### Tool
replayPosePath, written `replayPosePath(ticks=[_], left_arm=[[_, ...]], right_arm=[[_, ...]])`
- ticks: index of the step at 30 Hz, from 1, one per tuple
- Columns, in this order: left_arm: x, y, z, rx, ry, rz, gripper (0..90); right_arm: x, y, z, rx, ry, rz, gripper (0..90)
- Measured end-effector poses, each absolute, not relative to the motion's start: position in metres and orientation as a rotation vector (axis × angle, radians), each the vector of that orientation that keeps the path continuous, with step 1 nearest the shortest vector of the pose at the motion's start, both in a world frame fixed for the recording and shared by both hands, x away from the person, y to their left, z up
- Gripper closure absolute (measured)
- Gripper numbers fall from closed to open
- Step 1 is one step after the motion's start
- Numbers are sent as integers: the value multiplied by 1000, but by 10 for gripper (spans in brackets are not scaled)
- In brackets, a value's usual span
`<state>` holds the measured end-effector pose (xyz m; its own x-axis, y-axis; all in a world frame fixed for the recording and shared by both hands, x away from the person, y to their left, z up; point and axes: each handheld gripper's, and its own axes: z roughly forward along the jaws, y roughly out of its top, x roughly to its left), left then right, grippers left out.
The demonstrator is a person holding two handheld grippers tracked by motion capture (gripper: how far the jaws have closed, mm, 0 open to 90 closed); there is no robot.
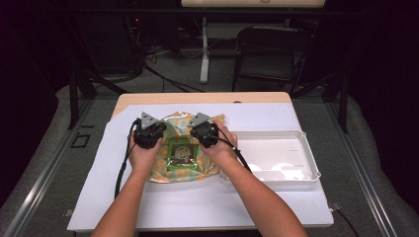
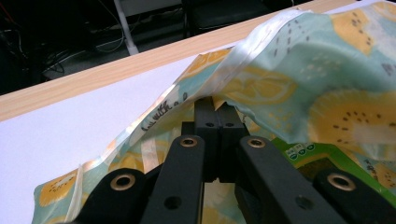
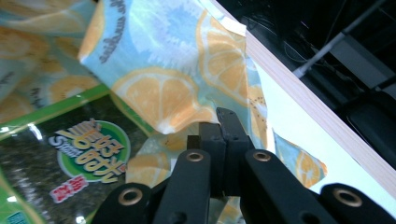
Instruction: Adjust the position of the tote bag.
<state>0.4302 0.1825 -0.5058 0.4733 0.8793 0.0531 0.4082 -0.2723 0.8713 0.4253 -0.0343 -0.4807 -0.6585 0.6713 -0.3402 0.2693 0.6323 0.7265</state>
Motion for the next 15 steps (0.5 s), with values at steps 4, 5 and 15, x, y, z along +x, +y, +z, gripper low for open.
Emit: replayPosePath(ticks=[4,5,15], left_arm=[[430,183,-507,1873,1081,701,900],[430,183,-508,1876,1082,702,900],[430,183,-510,1900,1086,713,900]], right_arm=[[431,-38,-483,774,2240,852,900],[433,-39,-484,784,2241,847,900],[444,-45,-488,858,2229,833,900]])
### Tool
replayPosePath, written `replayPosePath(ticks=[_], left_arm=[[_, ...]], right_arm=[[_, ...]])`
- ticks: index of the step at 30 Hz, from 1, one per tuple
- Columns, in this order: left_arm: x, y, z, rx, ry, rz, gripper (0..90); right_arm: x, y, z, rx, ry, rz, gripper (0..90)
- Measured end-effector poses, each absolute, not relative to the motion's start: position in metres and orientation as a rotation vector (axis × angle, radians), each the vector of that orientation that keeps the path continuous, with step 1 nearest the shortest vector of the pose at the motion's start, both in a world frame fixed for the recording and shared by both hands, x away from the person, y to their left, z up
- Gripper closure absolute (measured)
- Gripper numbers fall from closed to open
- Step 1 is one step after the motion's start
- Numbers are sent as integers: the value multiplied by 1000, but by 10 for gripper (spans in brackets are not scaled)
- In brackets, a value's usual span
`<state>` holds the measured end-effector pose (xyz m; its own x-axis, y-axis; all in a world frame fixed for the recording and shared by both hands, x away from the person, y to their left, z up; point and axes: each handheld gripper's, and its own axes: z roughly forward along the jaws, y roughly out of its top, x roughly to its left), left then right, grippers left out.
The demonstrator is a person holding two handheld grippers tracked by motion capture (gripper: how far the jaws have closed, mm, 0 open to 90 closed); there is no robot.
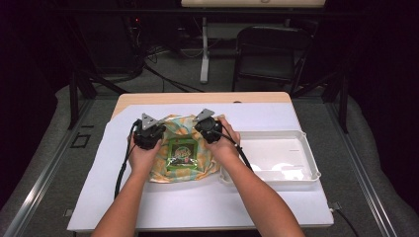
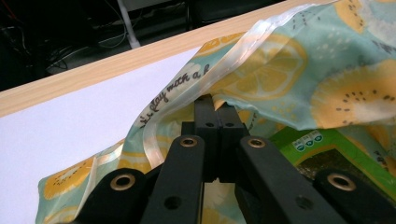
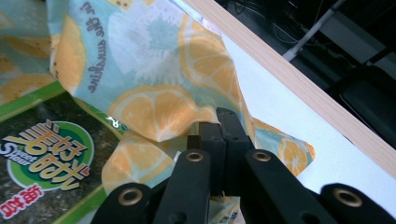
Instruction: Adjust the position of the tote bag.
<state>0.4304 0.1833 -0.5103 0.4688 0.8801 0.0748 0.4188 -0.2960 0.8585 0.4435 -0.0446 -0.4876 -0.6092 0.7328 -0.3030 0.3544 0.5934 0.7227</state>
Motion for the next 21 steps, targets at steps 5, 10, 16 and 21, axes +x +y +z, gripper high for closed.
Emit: replayPosePath(ticks=[5,10,16,21], left_arm=[[431,183,-512,1923,1087,716,900],[432,182,-516,1935,1092,716,900],[434,184,-518,1955,1103,715,900],[435,185,-521,1965,1112,724,900]], right_arm=[[448,-49,-489,888,2222,816,900],[453,-54,-489,928,2215,811,900],[458,-59,-491,964,2221,803,900],[460,-61,-492,988,2217,801,900]])
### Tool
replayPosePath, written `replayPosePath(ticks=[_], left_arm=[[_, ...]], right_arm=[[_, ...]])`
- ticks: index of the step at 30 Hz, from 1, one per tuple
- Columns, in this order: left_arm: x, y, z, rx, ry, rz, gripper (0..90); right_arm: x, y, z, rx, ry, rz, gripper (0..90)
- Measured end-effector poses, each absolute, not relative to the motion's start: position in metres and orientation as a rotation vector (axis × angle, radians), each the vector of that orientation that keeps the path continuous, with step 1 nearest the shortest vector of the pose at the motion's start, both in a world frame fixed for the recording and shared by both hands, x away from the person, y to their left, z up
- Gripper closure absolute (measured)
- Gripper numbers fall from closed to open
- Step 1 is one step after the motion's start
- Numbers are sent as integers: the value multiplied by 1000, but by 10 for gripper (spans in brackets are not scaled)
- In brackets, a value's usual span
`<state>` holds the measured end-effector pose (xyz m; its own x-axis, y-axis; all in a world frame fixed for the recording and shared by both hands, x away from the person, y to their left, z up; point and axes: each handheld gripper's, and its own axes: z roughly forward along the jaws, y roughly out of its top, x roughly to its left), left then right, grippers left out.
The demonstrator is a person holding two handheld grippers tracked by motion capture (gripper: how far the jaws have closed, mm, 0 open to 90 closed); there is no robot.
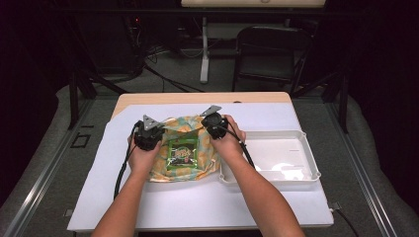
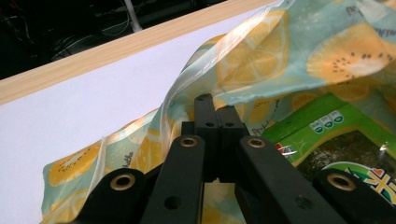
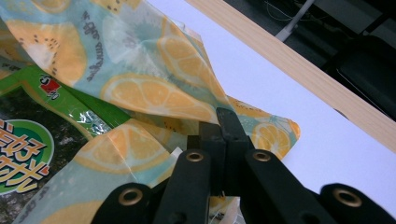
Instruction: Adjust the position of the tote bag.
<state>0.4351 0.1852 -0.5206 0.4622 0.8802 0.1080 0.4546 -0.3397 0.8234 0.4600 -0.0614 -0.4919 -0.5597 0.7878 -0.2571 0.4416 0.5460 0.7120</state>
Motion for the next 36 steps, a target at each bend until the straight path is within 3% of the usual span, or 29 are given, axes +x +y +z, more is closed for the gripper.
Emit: replayPosePath(ticks=[36], left_arm=[[444,187,-541,2043,1163,713,900]], right_arm=[[473,-58,-512,1091,2262,738,900]])
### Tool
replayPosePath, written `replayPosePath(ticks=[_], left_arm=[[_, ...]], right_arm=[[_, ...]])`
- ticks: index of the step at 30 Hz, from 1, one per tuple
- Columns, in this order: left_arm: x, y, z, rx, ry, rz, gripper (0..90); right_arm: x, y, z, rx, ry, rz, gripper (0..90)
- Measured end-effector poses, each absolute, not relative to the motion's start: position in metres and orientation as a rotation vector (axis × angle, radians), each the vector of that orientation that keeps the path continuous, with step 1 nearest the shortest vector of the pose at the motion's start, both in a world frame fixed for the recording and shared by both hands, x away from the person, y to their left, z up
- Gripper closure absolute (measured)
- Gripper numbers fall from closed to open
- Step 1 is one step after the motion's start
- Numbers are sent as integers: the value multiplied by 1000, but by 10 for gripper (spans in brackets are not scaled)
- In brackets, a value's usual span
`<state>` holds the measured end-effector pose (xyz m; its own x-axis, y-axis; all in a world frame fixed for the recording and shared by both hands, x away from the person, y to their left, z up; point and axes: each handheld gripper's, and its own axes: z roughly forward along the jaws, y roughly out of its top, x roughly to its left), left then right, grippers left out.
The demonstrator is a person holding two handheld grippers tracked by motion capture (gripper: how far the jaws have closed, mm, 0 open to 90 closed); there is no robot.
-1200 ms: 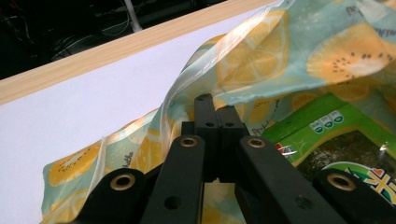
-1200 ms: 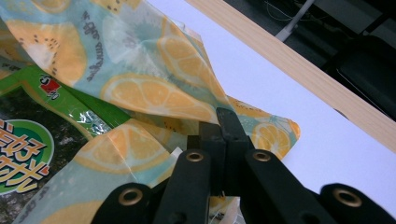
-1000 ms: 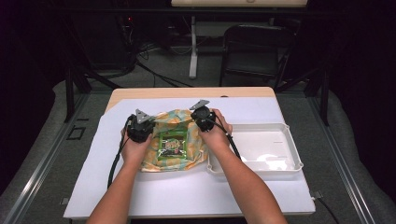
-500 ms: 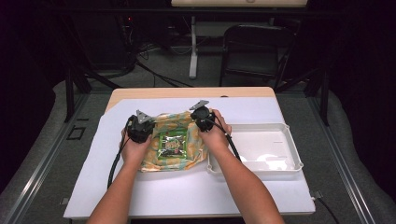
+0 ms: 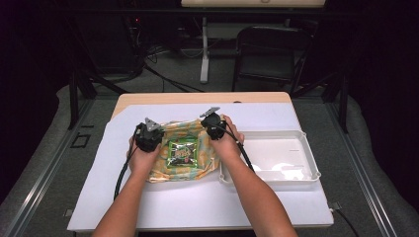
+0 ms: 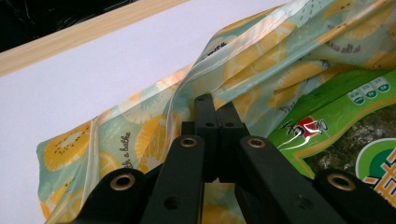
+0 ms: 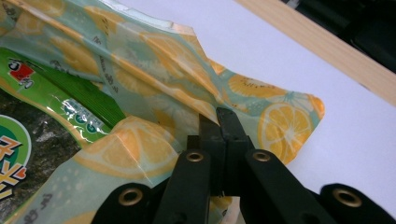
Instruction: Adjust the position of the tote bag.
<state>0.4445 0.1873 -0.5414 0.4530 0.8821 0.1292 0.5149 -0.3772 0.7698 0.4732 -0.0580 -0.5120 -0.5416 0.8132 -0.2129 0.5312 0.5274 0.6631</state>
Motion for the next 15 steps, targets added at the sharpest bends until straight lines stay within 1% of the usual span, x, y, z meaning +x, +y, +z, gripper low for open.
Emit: replayPosePath(ticks=[8,15], left_arm=[[448,189,-546,2054,1178,701,900],[450,191,-554,2082,1203,659,900]], right_arm=[[476,-55,-518,1114,2275,721,900],[478,-52,-523,1098,2290,698,900]])
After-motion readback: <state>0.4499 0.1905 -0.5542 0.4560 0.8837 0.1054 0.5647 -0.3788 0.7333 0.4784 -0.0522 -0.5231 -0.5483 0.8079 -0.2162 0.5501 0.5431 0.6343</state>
